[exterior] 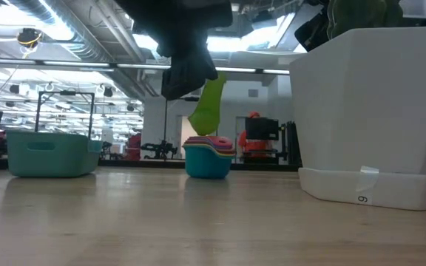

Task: Nest measuring cups in basket
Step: Stack the green measuring cup on top of the red measuring cup

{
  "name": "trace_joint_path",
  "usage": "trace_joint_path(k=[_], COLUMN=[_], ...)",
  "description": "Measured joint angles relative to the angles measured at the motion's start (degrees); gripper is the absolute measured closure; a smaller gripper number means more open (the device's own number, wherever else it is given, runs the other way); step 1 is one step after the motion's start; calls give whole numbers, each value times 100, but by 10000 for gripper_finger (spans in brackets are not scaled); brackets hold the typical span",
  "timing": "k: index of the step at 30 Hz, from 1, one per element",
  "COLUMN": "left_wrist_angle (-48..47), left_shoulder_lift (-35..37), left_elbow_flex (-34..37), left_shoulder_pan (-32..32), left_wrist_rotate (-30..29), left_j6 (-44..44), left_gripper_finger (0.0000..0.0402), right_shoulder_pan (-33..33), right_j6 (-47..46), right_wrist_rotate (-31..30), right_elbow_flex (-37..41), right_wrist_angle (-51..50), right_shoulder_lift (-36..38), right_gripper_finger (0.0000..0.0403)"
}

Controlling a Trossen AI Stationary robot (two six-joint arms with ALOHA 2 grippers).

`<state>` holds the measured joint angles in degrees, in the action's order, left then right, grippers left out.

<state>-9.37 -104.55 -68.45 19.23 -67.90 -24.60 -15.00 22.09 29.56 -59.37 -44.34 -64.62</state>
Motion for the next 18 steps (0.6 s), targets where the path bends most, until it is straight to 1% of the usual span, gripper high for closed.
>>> trace_joint_path(k=[4,11,18], left_wrist_angle=[-2,-2,-2], left_shoulder_lift=[0,0,0], left_elbow_flex=[0,0,0], left_shoulder_pan=[-99,-214,-197], left_wrist_rotate=[17,397,427], left_j6=[3,42,42], left_gripper_finger=[398,398,391], right_shoulder_pan=[-1,1,0], right_j6=[0,0,0], right_wrist_rotate=[0,0,0], right_elbow_flex=[0,0,0], right_wrist_angle=[-2,-2,-2], right_shoulder_lift=[0,0,0], right_gripper_finger=[308,308,308])
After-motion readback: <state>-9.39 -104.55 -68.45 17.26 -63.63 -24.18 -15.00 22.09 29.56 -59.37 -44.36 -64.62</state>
